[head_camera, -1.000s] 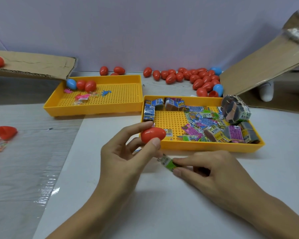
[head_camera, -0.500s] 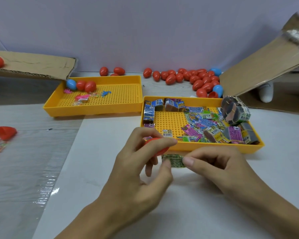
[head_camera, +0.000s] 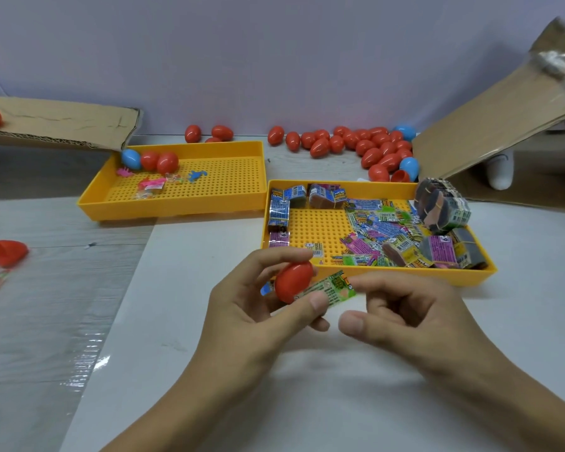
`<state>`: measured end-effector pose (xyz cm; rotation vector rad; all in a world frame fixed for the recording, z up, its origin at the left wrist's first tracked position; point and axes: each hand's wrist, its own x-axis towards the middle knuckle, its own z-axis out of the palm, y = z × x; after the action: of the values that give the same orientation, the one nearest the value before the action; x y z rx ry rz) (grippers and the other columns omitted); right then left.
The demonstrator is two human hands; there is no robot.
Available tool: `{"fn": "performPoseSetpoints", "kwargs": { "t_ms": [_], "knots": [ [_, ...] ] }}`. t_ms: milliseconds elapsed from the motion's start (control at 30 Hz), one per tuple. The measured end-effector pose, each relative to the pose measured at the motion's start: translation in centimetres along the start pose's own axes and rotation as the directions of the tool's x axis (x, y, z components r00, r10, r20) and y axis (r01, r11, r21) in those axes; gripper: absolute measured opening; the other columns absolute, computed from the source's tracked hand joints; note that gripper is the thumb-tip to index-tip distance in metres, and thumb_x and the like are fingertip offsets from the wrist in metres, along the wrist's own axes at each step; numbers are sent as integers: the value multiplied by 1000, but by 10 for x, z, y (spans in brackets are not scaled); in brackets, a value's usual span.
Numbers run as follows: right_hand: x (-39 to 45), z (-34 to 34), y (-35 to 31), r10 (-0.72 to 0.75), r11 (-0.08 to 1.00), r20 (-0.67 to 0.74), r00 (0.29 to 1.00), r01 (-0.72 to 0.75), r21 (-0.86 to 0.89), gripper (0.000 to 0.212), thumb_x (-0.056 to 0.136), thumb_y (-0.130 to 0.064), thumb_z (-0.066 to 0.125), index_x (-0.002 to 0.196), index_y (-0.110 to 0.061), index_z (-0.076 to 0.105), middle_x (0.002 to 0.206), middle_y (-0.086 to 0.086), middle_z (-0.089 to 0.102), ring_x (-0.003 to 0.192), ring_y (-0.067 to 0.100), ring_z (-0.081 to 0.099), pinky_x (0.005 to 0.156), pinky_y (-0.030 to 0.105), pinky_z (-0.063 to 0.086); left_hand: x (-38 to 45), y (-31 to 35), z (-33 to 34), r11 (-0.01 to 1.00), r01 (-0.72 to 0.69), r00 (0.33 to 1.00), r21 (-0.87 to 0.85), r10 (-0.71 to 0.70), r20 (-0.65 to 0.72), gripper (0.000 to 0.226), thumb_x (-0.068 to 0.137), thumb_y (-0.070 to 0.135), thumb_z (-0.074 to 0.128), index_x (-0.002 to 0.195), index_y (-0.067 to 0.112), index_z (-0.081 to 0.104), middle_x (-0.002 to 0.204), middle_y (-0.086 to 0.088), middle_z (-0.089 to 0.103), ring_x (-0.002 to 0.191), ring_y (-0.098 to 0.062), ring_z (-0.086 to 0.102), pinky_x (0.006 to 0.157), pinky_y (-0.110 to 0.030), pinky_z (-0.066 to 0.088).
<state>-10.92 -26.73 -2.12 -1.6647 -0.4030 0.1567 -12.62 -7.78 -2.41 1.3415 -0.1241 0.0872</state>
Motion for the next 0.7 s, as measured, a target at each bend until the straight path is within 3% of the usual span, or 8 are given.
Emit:
{"fn": "performPoseSetpoints", "kwargs": {
  "t_ms": [67, 167, 300, 400, 500, 600, 700],
  "knots": [
    [0, 2, 1, -22, 1000, -57, 998, 21, -18, 48, 58, -65, 82, 92, -33, 77, 55, 2, 35, 52, 15, 36, 51, 22, 35, -2, -1, 1, 999, 29, 999, -26, -29, 18, 37, 69, 3, 79, 101, 22, 74, 102, -12, 70, 71, -26, 73, 66, -30, 59],
    [-1, 3, -3, -68, 996, -79, 995, 63, -70, 24, 72, -48, 76, 89, -31, 80, 62, 25, 48, 57, 34, 42, 53, 33, 40, -5, -3, 6, 998, 56, 998, -39, -55, 34, 37, 70, 2, 81, 101, 21, 74, 102, -12, 68, 75, -27, 72, 67, -33, 61],
    [0, 0, -7, -40, 999, -82, 996, 39, -20, 16, 73, -38, 77, 79, -23, 79, 58, 20, 33, 50, 9, 33, 47, 15, 31, -7, 0, 6, 998, 57, 998, 14, -57, 17, 35, 66, 23, 83, 99, 22, 75, 100, -10, 67, 75, -26, 73, 68, -34, 61],
    [0, -4, -10, -3, 1000, -59, 998, 2, -10, 24, 68, -45, 76, 74, -22, 77, 57, 20, 27, 48, 12, 27, 44, 14, 27, -5, 7, 1, 977, -6, 999, 213, -1, 36, 28, 70, 37, 79, 96, 28, 74, 88, -2, 67, 75, -23, 71, 65, -35, 62],
    [1, -7, -13, 4, 999, 48, 999, -2, -40, 24, 72, -48, 73, 78, -26, 80, 57, 25, 24, 50, 25, 20, 44, 19, 20, -5, 11, 0, 932, -78, 986, 354, 21, 164, 23, 78, 41, 75, 95, 26, 74, 92, 1, 64, 79, -25, 66, 61, -39, 62],
    [1, -8, -10, 28, 1000, 74, 997, -28, -13, 26, 72, -47, 75, 79, -22, 80, 56, 18, 22, 49, 20, 19, 45, 21, 19, -5, 11, 0, 937, -74, 975, 341, -4, 221, 16, 81, 36, 71, 88, 23, 76, 94, 0, 63, 76, -22, 66, 59, -29, 59],
    [2, -9, -6, 59, 998, 73, 996, -60, 5, 36, 65, -55, 80, 76, -21, 78, 55, 12, 22, 49, 16, 19, 45, 22, 18, -5, 11, 0, 959, -8, 977, 283, -53, 207, 16, 78, 34, 74, 83, 19, 76, 92, -3, 64, 70, -19, 64, 59, -28, 56]
  ]
}}
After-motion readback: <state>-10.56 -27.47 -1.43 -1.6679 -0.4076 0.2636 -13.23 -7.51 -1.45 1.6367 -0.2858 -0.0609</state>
